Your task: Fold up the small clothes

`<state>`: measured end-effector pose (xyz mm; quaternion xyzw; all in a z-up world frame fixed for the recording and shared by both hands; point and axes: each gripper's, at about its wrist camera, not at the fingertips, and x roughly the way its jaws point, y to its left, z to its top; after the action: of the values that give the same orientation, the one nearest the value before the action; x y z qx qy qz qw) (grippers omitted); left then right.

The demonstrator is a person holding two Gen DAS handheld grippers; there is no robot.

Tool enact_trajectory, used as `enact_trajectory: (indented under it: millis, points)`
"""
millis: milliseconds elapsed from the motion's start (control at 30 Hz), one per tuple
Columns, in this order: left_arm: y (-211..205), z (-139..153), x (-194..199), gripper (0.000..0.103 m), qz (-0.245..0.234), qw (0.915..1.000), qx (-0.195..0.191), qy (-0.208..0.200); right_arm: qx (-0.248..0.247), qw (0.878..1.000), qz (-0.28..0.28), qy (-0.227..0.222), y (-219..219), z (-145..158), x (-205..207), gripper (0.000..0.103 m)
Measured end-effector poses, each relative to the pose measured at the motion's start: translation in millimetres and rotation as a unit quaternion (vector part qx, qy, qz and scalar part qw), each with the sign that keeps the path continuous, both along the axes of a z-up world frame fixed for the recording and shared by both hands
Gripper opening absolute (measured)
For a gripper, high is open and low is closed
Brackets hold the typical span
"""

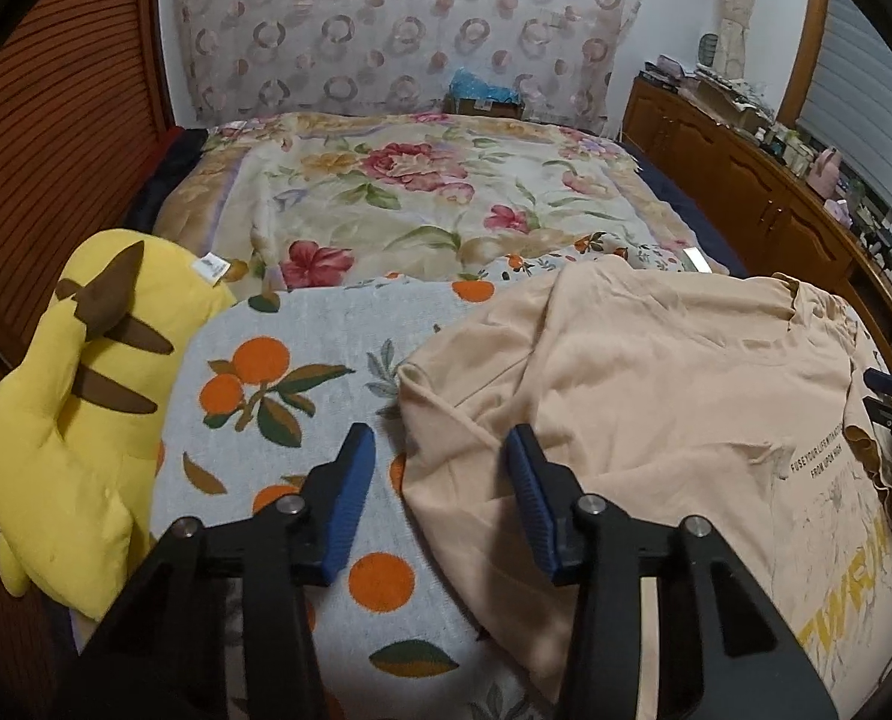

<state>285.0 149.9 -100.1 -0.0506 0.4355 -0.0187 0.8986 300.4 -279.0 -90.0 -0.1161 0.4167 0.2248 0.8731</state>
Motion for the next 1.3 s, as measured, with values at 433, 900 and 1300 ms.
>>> enact_trajectory:
  millis: [433, 900, 1300]
  points:
    - [2, 2, 3, 0.044, 0.001, 1.0, 0.001, -0.002, -0.018, 0.997, -0.076, -0.014, -40, 12, 24, 0.059]
    - [2, 0, 9, 0.044, 0.002, 1.0, 0.007, 0.001, -0.003, 0.995, -0.095, 0.009, -55, 5, 56, 0.059]
    - [-14, 20, -1, 0.003, -0.024, 0.9993, -0.024, -0.015, 0.04, 0.998, -0.04, 0.011, -42, 10, 52, 0.006]
